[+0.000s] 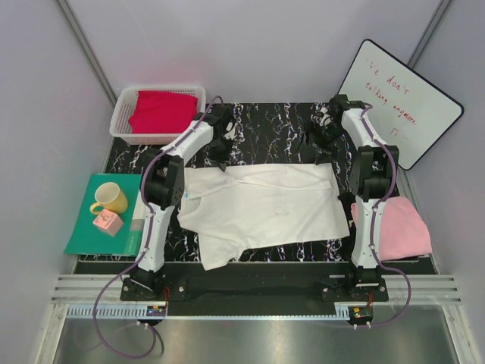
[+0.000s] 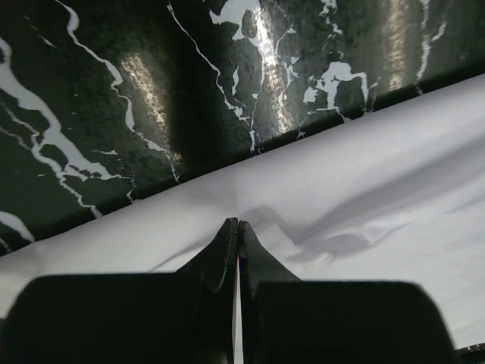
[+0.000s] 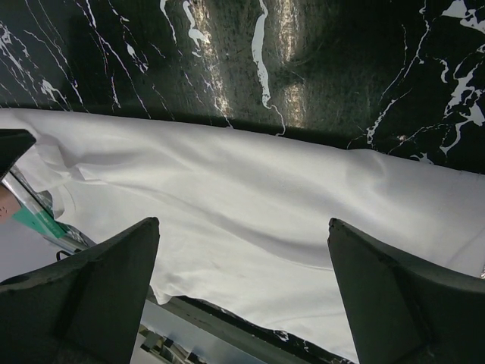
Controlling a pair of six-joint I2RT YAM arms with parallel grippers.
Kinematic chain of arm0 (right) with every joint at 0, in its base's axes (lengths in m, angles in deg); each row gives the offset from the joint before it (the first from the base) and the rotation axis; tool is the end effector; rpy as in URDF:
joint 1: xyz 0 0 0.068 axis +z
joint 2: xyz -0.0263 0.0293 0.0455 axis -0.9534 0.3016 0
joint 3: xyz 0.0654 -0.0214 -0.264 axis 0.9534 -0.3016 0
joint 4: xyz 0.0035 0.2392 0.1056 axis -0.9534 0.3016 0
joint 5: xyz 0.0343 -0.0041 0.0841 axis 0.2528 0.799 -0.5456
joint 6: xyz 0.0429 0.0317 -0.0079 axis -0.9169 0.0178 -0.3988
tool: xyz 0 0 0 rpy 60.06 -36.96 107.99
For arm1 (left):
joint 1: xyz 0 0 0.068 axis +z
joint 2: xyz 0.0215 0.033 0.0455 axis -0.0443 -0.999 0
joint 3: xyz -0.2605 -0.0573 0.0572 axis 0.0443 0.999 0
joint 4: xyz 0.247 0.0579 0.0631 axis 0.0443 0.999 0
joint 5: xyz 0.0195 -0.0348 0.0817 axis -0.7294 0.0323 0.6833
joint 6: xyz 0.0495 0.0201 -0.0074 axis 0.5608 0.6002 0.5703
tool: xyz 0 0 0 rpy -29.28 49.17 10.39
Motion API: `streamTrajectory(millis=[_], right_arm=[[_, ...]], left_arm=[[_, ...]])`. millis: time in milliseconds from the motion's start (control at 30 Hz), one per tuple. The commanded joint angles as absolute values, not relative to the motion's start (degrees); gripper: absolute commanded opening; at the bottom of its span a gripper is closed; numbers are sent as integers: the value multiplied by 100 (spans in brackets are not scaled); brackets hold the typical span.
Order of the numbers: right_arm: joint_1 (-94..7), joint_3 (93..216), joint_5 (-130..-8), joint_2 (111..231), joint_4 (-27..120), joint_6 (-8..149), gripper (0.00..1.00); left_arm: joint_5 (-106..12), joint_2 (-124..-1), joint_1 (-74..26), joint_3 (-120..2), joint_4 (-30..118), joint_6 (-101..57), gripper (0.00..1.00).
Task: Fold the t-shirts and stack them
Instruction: Fold the flattened tshirt in 1/3 of the way
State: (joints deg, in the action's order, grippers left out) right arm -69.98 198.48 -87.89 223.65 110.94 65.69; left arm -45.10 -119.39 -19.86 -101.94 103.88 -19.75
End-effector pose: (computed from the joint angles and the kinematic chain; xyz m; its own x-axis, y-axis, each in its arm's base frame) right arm 0.4738 0.0362 0.1981 -0.9855 0.1408 -0.0949 0.0813 0.8819 0.4644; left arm 0.4400 -0.1856 0.1915 -0.9431 0.2215 -0.2482 0.2630 0.9532 -0.1489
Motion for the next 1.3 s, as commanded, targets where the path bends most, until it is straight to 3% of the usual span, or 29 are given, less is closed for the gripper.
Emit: streamTrajectory(millis=[0, 400, 767, 1033, 1267], right_arm=[[-7016, 20007, -8883, 22335, 11081, 6544, 100], [-7016, 20007, -8883, 22415, 11081, 6526, 100], [-7007, 20068, -8971, 22547, 11090, 6500, 100], [-7025, 19998, -9068, 22590, 11073, 6482, 100], [-7016, 19884, -9103, 22617, 11029, 6482, 100]], left_arm=[[-4716, -12187, -1970, -10532, 10444, -2064, 0], [-4954, -11924, -2057, -9953, 10409, -1941, 0], [-4884, -10642, -2462, -8275, 10365, -1914, 0], [-4199, -9764, -2699, -7800, 10672, -2195, 0], [-4505, -9437, -2743, -7246, 10849, -2249, 0]])
